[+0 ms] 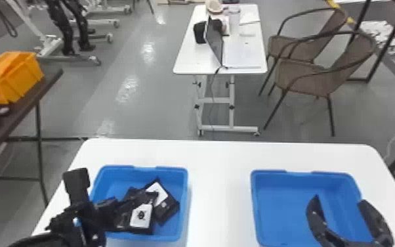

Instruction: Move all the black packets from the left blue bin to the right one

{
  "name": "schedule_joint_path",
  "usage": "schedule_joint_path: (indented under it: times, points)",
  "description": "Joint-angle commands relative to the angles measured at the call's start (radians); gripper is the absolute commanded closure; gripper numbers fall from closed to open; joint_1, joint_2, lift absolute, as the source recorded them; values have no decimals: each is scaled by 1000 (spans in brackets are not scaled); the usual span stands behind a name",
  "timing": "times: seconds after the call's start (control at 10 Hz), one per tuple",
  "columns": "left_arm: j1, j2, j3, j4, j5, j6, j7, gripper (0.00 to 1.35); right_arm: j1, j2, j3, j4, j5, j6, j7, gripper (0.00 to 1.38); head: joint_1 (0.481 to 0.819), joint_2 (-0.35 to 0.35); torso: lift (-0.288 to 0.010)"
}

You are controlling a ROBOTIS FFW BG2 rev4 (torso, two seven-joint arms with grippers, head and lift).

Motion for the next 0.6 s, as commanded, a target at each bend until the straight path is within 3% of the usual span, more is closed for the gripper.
schedule_joint_path:
  times: [0.0, 0.5]
  points:
    - [-63, 21, 4, 70, -7, 65, -31, 144, -10, 1, 13, 7, -8, 1, 0, 84, 695, 113, 0]
    - [-149, 35, 1, 182, 36, 246, -82, 137, -18, 1, 23, 16, -19, 6, 0, 84, 695, 105, 0]
